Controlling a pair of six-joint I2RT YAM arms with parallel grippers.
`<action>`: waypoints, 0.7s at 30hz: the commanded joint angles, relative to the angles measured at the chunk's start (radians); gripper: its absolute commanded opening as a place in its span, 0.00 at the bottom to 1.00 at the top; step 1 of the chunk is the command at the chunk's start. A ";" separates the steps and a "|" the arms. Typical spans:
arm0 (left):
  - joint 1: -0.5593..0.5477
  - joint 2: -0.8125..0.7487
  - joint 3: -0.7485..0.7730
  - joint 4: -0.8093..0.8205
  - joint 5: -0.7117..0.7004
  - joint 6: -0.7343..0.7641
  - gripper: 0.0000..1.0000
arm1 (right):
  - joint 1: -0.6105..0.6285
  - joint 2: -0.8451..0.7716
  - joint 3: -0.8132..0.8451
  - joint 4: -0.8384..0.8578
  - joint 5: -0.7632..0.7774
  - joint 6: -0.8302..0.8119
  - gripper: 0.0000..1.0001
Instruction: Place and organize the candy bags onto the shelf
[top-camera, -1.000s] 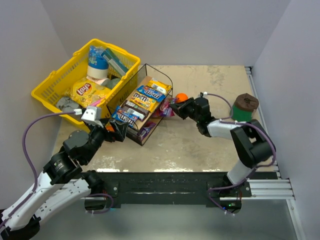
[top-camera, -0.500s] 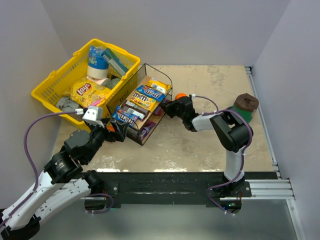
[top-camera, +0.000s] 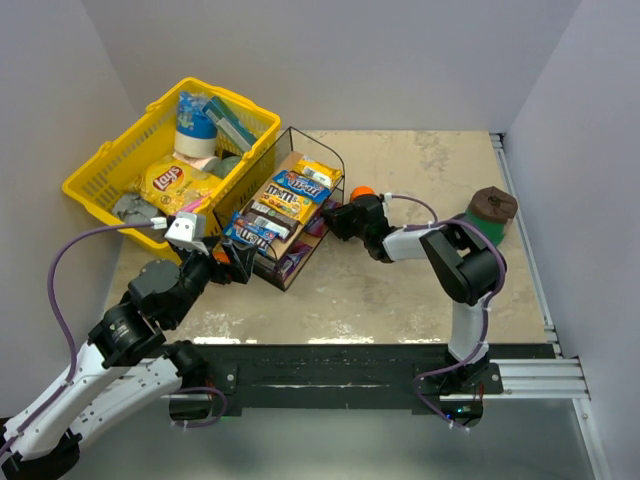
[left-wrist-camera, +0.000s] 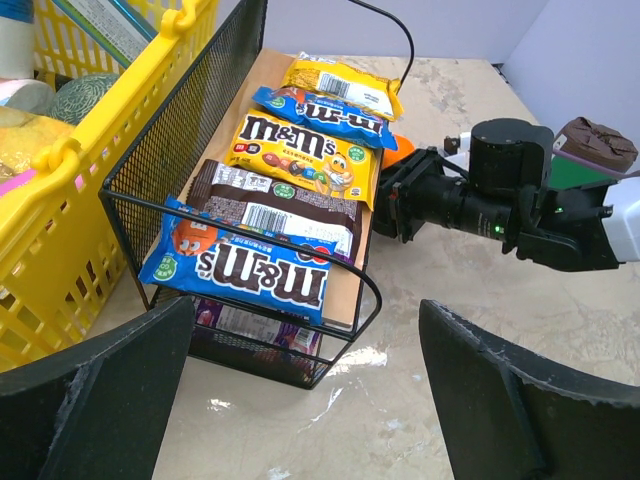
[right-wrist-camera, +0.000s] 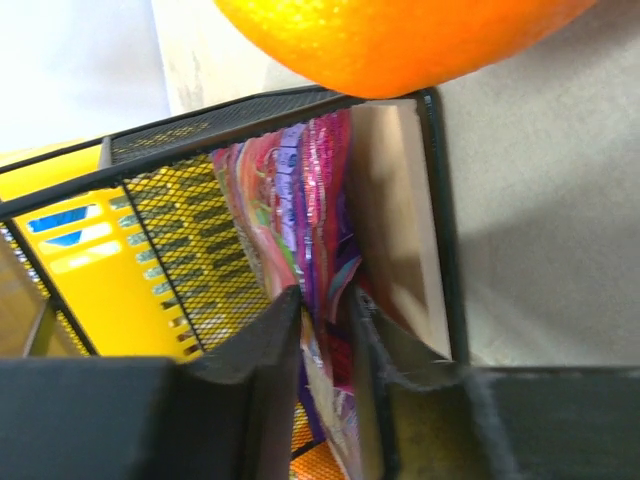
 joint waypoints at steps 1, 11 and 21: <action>-0.002 -0.001 0.001 0.039 -0.006 0.027 1.00 | 0.003 -0.062 0.012 -0.089 0.074 -0.061 0.35; 0.000 -0.001 0.003 0.037 -0.011 0.027 1.00 | 0.023 -0.194 0.061 -0.278 0.147 -0.181 0.43; -0.002 -0.007 0.000 0.031 -0.020 0.024 1.00 | 0.027 -0.041 0.171 -0.232 0.026 -0.199 0.23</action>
